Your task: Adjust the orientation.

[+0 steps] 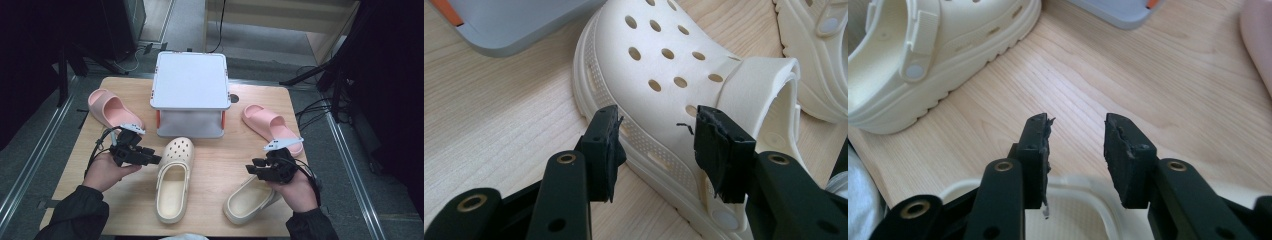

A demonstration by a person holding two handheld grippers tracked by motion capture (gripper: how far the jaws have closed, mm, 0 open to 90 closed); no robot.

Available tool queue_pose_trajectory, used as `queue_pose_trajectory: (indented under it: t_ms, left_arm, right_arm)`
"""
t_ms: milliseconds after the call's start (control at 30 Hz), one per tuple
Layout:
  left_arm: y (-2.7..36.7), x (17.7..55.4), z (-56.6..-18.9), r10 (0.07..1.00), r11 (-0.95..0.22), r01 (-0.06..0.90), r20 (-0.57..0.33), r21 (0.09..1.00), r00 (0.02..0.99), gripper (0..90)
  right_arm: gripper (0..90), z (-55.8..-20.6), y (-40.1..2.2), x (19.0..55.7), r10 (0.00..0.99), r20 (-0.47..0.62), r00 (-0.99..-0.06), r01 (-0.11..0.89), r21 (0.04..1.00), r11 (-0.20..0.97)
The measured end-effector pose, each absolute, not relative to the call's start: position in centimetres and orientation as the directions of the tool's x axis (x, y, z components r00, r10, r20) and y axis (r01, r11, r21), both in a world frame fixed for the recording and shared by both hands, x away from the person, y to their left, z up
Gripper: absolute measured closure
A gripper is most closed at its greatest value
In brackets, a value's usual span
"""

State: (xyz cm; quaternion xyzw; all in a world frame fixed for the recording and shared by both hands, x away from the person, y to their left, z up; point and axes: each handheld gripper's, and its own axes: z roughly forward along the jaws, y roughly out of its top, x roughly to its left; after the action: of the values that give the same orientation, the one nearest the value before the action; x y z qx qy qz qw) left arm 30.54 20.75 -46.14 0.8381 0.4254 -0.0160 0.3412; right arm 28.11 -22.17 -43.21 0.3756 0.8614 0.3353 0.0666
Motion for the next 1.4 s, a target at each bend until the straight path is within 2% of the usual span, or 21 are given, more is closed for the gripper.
queue_pose_trajectory:
  t_ms: [400, 700, 800, 1000, 1133, 1400]
  left_arm:
    - [20.3, 30.9, -46.2, 0.697, -0.411, 0.724, -0.321, 0.554, 0.641, 52.4]
    - [20.4, 31.0, -46.2, 0.698, -0.405, 0.726, -0.324, 0.556, 0.638, 52.1]
    - [20.5, 31.0, -46.3, 0.699, -0.405, 0.725, -0.323, 0.557, 0.638, 52.0]
    - [20.5, 31.0, -46.3, 0.698, -0.410, 0.728, -0.325, 0.549, 0.638, 52.0]
    - [20.5, 31.0, -46.4, 0.700, -0.407, 0.731, -0.326, 0.548, 0.635, 52.0]
    - [20.6, 31.0, -46.4, 0.701, -0.406, 0.733, -0.329, 0.545, 0.633, 52.0]
  right_arm:
    - [54.3, -44.2, -25.4, 26.9, 0.748, 0.128, -0.652, 0.646, 0.610, 0.458]
    - [45.4, -45.2, -25.7, 26.7, 0.789, 0.113, -0.604, 0.689, 0.571, 0.446]
    - [46.2, -45.5, -25.6, 26.4, 0.803, 0.067, -0.592, 0.686, 0.564, 0.459]
    - [54.3, -46.0, -25.3, 26.3, 0.809, 0.014, -0.588, 0.664, 0.579, 0.473]
    - [71.2, -45.6, -25.1, 25.8, 0.801, -0.050, -0.596, 0.623, 0.601, 0.501]
    - [77.9, -44.7, -25.3, 26.0, 0.789, -0.119, -0.603, 0.574, 0.621, 0.533]
